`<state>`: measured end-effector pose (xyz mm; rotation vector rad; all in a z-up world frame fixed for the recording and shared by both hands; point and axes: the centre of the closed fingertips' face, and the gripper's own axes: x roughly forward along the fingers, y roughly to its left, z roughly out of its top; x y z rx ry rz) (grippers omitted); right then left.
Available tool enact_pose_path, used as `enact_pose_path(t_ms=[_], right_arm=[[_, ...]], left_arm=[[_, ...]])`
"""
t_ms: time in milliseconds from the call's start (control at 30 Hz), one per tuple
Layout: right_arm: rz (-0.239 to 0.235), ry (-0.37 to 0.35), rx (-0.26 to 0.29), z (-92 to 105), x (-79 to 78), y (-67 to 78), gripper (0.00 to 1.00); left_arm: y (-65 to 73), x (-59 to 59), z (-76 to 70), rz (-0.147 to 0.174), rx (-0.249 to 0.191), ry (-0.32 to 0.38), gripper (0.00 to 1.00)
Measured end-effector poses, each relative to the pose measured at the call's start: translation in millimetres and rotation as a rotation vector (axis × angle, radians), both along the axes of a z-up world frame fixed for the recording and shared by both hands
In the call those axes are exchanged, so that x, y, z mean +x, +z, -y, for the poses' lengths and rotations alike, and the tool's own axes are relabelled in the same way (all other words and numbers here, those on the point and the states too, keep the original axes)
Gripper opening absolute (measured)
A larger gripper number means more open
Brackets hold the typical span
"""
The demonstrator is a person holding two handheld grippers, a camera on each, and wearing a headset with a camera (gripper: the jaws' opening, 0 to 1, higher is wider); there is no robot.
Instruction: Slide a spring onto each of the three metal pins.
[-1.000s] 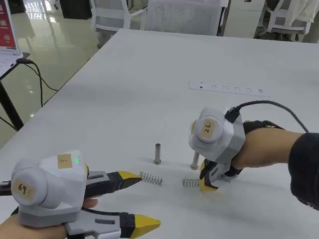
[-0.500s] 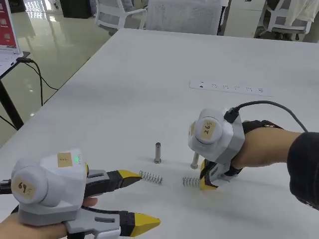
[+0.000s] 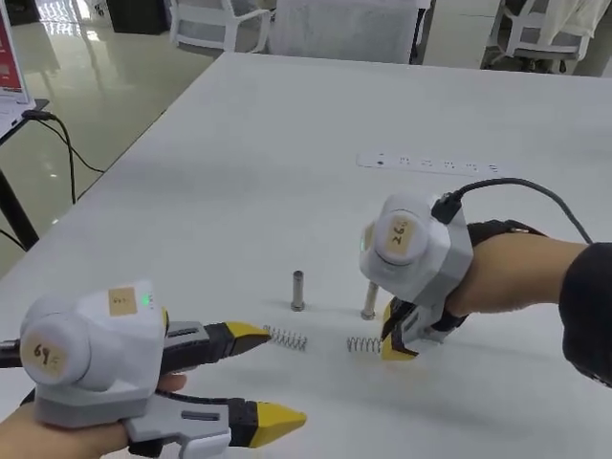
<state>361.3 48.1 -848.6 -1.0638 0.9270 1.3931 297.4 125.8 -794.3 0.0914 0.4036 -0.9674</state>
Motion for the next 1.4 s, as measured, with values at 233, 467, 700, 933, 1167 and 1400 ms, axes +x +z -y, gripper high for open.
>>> enact_pose_path(t_ms=[233, 467, 700, 933, 1167, 1400], right_arm=[[0.001, 0.012, 0.021, -3.6, -10.3, 10.9, 0.08], [-0.006, 0.022, 0.040, -7.2, -18.8, 20.2, 0.08], [-0.010, 0.041, 0.052, -10.5, -28.6, 29.2, 0.08], [-0.009, 0.053, 0.060, -12.8, -35.4, 37.7, 0.08], [-0.010, 0.069, 0.076, -18.3, -43.7, 44.9, 0.08], [-0.007, 0.090, 0.081, -21.9, -51.3, 49.4, 0.08]], left_arm=[[2.4, 2.5, 2.7, 0.007, 0.001, -0.009, 0.48], [3.0, 3.8, 6.0, 0.011, 0.004, -0.023, 0.47], [6.8, 5.4, 12.6, 0.021, 0.003, -0.045, 0.44], [9.9, 6.1, 17.9, 0.030, 0.006, -0.070, 0.42], [13.9, 5.6, 24.2, 0.037, 0.005, -0.092, 0.40], [15.0, 2.1, 29.2, 0.041, 0.004, -0.113, 0.37]])
